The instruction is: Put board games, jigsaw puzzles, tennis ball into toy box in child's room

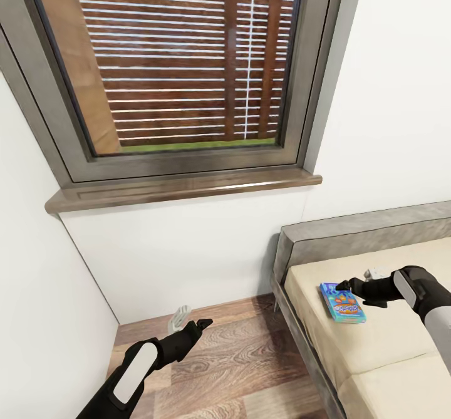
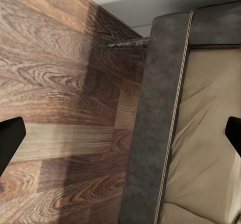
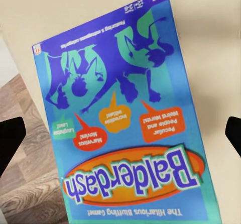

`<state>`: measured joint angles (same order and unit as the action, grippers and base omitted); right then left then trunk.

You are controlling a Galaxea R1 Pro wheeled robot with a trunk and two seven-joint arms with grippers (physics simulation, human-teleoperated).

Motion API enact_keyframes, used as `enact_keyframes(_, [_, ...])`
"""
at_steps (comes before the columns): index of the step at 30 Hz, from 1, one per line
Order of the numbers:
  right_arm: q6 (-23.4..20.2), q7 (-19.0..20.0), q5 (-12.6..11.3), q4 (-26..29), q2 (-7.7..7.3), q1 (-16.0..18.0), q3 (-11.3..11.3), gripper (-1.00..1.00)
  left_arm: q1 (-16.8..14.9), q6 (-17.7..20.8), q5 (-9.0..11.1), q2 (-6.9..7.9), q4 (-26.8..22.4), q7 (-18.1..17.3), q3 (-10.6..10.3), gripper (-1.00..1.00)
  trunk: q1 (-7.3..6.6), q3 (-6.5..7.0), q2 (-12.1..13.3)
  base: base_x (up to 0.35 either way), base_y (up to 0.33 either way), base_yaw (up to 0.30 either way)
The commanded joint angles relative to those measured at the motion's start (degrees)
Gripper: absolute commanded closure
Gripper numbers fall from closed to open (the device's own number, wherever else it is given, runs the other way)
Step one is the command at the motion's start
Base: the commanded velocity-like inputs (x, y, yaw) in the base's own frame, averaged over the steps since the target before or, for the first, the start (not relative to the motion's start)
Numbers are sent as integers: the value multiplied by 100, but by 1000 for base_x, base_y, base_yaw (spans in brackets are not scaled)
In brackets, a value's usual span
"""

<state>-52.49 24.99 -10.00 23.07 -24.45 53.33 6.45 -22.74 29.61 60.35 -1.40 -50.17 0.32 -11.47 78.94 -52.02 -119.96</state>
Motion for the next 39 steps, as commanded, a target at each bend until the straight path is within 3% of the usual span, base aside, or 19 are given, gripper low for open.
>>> enact_keyframes(1, [-33, 4, -5, 4, 1, 2, 26, -100, -3, 19, 21, 0, -2, 3, 2, -100, -1, -5, -2, 0, 0, 0])
enact_keyframes(22, [-24, 14, -49, 12, -4, 2, 37, -100, -3, 17, 20, 0, -2, 3, 1, -100, -1, -18, -2, 0, 0, 0])
enact_keyframes(39, [-30, 15, -54, 13, -17, 2, 40, -100, -3, 18, 21, 0, -2, 3, -2, -100, -1, -139, -2, 0, 0, 0])
